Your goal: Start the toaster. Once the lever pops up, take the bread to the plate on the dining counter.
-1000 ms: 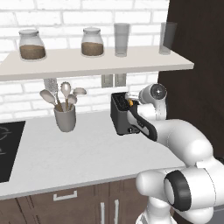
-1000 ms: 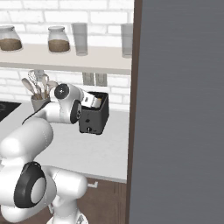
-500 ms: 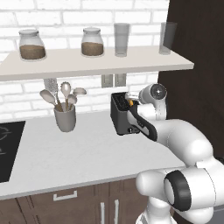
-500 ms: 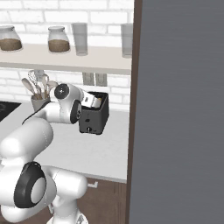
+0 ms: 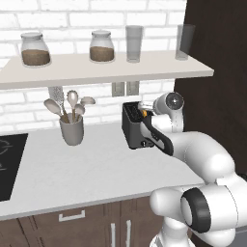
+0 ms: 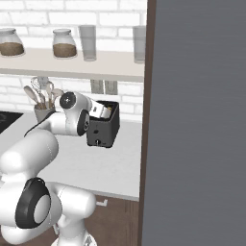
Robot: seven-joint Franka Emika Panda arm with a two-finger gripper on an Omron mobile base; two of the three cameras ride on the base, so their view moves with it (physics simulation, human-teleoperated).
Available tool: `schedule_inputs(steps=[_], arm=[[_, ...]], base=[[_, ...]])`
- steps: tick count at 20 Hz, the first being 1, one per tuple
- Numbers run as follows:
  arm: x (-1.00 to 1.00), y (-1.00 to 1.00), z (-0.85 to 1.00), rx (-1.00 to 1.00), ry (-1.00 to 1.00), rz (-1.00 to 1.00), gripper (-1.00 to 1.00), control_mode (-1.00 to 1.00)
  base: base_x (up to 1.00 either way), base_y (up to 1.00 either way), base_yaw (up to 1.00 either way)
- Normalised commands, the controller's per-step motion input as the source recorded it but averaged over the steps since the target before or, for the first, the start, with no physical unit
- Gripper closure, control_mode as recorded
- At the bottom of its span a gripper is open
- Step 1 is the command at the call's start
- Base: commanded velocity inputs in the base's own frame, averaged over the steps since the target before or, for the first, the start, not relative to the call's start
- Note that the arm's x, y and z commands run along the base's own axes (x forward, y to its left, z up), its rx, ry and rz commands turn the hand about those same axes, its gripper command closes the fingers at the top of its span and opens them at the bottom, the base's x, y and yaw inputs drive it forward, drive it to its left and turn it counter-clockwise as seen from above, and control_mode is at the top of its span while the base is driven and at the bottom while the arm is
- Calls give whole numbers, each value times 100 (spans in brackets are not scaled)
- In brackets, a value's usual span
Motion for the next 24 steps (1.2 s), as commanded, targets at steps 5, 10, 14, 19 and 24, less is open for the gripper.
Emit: schedule_inputs(steps=[5,10,14,19,24], arm=[[0,0,0,0,0,0,-100,-100],[0,0,0,0,0,0,-100,-100],[0,0,0,0,0,0,-100,-100],[0,0,0,0,0,0,-100,-100],[0,0,0,0,0,0,-100,-100]], base=[[0,0,0],[0,0,0],[0,0,0],[0,0,0],[0,0,0]])
